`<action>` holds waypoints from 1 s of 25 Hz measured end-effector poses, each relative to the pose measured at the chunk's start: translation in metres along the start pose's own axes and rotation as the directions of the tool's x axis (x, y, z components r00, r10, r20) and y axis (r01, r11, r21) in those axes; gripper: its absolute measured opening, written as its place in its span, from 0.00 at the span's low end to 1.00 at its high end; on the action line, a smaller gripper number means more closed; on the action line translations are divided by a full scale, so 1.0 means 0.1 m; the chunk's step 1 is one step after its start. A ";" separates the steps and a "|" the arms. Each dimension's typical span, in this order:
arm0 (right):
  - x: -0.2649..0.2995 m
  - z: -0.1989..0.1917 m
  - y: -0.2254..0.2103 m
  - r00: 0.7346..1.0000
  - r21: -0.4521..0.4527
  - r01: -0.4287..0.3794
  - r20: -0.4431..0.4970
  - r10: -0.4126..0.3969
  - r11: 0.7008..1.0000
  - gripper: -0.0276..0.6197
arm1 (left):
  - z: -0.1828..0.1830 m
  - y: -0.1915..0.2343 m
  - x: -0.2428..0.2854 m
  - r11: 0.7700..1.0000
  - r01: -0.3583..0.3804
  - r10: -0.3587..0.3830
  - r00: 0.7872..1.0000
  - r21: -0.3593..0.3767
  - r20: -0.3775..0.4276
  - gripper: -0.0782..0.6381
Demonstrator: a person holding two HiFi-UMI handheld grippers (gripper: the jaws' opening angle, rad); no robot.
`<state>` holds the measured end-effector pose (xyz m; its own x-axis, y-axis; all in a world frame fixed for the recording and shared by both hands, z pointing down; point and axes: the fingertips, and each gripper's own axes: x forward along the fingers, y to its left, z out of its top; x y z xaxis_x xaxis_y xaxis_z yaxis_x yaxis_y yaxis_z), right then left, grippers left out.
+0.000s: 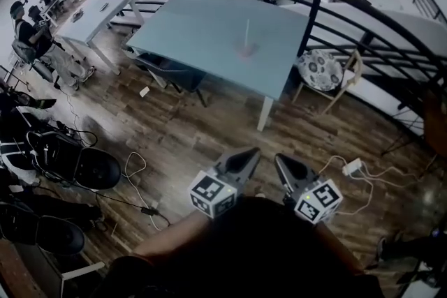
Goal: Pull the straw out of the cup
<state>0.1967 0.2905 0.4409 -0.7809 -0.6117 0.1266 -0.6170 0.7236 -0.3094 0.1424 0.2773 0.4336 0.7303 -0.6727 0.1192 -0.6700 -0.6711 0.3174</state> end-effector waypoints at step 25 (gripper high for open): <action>0.16 0.08 -0.79 0.998 0.059 0.057 0.009 -0.058 0.997 0.05 | 0.00 0.33 0.76 0.999 0.037 -0.037 0.998 -0.016 -0.043 0.13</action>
<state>0.2340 0.2215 0.4598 -0.7431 -0.6552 0.1359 -0.6537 0.6674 -0.3568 0.1755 0.2042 0.4533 0.7598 -0.6333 0.1472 -0.6406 -0.6903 0.3363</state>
